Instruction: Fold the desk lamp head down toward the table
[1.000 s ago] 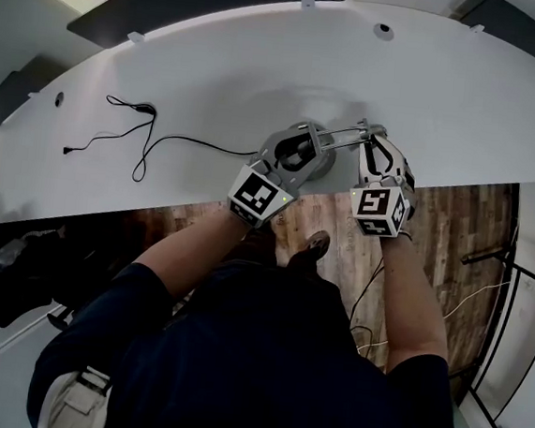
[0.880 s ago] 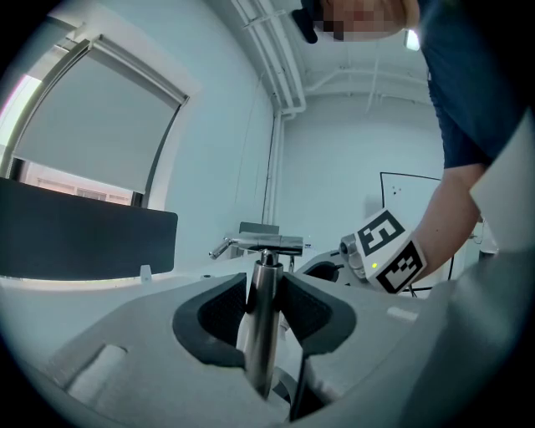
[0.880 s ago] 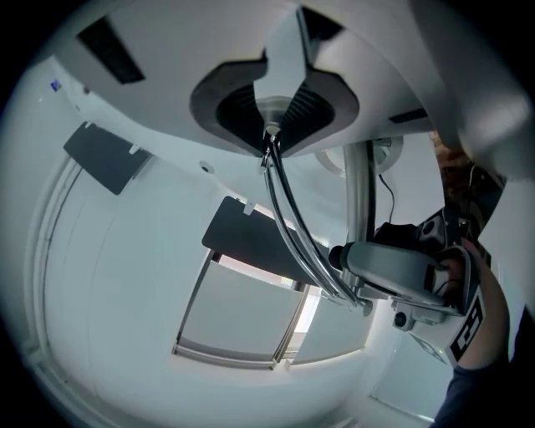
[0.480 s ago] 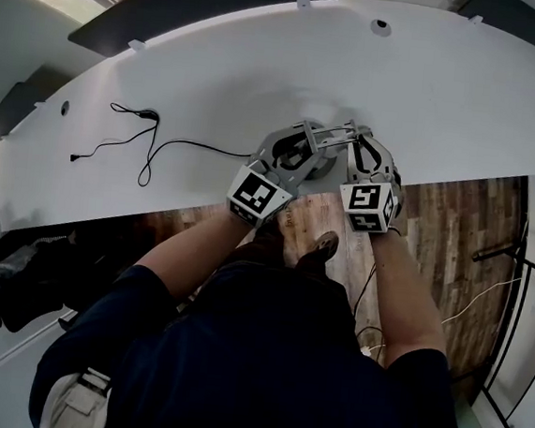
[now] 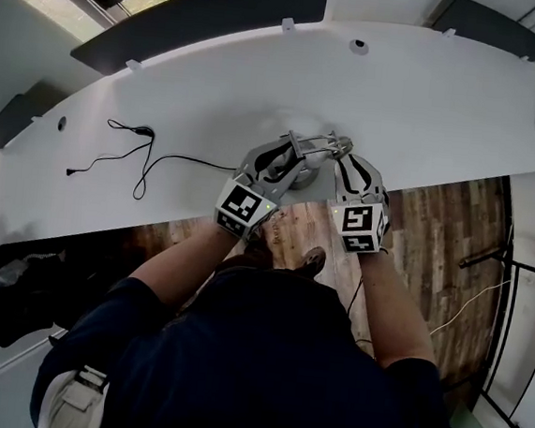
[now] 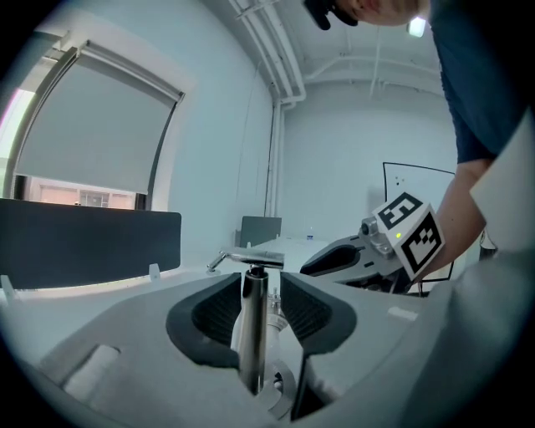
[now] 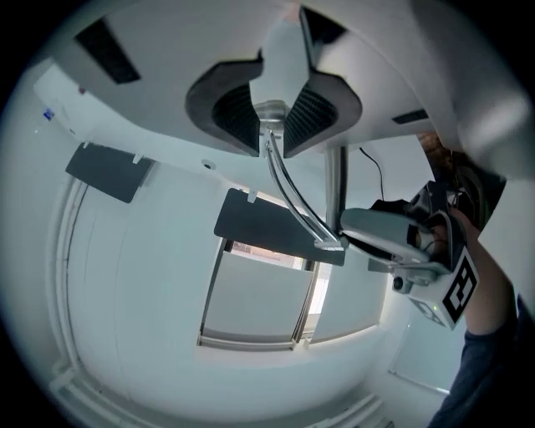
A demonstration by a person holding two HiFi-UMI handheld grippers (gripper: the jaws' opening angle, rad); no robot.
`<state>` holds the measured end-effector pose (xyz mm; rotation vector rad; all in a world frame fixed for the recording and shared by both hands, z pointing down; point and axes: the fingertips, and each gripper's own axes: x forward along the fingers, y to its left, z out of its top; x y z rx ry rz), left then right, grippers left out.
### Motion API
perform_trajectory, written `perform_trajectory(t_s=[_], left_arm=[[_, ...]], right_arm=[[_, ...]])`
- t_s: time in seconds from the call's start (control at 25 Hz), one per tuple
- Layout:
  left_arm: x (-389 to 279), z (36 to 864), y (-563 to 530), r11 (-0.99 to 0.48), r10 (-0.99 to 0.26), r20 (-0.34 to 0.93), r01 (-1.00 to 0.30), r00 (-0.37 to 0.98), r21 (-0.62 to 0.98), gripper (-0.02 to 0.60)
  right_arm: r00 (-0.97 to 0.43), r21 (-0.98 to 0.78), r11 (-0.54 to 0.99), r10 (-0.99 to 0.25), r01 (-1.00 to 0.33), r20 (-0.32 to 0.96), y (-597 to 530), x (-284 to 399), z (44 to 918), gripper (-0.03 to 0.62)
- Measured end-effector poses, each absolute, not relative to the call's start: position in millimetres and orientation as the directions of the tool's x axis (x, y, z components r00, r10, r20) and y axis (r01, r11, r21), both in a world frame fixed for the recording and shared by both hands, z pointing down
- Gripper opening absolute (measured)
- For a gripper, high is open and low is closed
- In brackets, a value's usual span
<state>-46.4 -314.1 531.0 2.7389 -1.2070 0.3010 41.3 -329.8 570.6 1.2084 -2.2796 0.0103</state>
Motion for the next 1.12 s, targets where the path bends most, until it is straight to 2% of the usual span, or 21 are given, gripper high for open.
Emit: perform_trajectory(t_s=[0.16, 0.36, 0.64, 0.8, 1.04, 1.12], left_arm=[[-48, 523, -293, -0.656, -0.719, 0.261, -0.753, 0.644, 0.054, 0.137], [-42, 491, -262, -0.675, -0.708, 0.224, -0.735, 0.669, 0.063, 0.135], [-18, 447, -215, -0.755, -0.637, 0.174, -0.653, 0.751, 0.055, 0.133], [-10, 426, -198, -0.768, -0.628, 0.123, -0.638, 0.768, 0.061, 0.09], [-3, 423, -184, -0.786, -0.606, 0.12, -0.615, 0.786, 0.063, 0.01], [2, 418, -181, -0.8, -0.585, 0.114, -0.595, 0.803, 0.082, 0.006]], right_arm=[[-0.478, 0.114, 0.575, -0.761, -0.81, 0.438, -299, 42, 545, 0.094], [-0.531, 0.048, 0.589, -0.758, -0.806, 0.379, -264, 38, 511, 0.078], [-0.611, -0.056, 0.631, -0.722, -0.774, 0.325, -217, 34, 473, 0.049], [-0.625, -0.062, 0.637, -0.726, -0.768, 0.285, -202, 38, 456, 0.029], [-0.641, -0.037, 0.655, -0.723, -0.755, 0.257, -188, 35, 453, 0.018], [-0.647, -0.038, 0.661, -0.719, -0.749, 0.254, -187, 35, 452, 0.014]])
